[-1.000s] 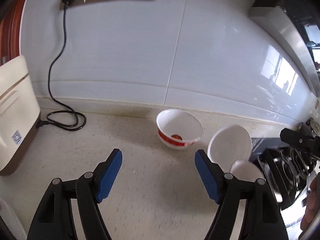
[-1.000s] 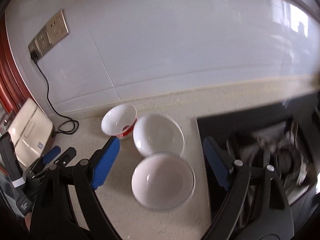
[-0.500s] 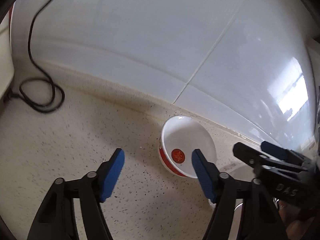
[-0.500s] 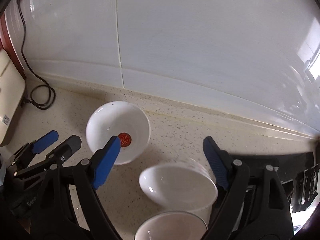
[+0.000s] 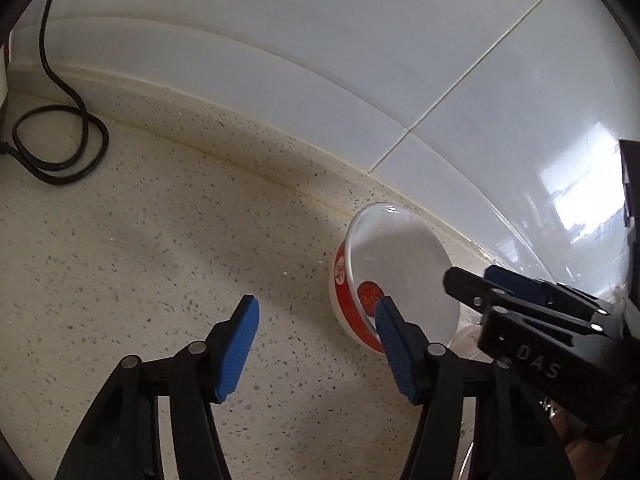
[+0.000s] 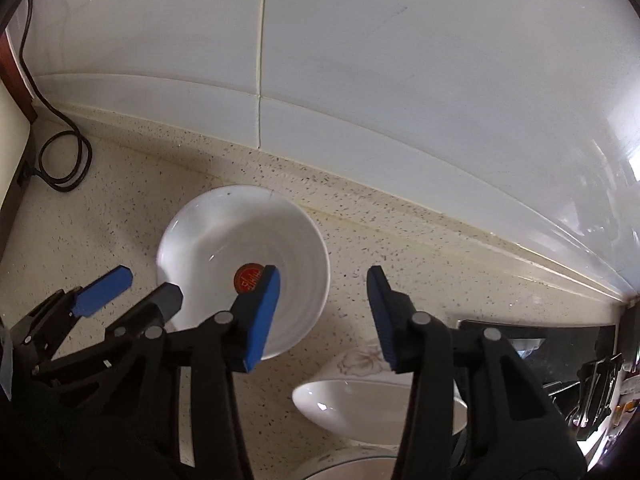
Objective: Organize plates and bowls
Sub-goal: 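Close the left tool on the red-banded bowl rim while the right tool grasps a white bowl, then carry the bowls toward the rice cooker and open both tools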
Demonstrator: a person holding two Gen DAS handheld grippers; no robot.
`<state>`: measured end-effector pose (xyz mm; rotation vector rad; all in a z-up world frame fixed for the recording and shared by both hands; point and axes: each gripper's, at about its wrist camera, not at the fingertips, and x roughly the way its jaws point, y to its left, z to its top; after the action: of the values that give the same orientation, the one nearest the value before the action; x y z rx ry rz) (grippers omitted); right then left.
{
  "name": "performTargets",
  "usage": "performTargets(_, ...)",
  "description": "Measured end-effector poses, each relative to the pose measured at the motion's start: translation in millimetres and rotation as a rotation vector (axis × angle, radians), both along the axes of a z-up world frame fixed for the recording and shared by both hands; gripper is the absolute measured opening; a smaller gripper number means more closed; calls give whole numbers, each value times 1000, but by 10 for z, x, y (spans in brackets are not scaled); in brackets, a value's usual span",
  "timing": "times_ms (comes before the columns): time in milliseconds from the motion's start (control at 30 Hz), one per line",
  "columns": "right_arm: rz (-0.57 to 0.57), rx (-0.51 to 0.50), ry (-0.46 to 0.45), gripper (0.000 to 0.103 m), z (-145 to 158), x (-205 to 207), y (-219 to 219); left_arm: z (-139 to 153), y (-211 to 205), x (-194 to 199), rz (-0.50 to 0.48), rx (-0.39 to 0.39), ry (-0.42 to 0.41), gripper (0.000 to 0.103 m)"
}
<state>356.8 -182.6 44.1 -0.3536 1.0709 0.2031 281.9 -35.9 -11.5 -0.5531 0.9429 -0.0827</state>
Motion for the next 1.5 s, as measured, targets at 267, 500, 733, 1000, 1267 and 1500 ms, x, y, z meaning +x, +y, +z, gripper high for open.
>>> performTargets(267,26,-30,36,22,-171,53,72,-44,-140,87,-21,-28,8,42)
performTargets(500,38,-26,28,20,-200,30,81,45,-226,169,-38,-17,24,21)
performTargets(733,57,22,23,20,-133,-147,95,74,-131,136,-25,-7,26,18)
performTargets(1000,80,72,27,20,-108,-362,194,95,21,-38,-25,11,25,17)
performTargets(1267,107,148,39,20,-67,-664,325,155,280,-334,-16,36,23,16)
performTargets(1500,143,214,54,20,-91,-870,487,251,565,-596,2,63,6,15)
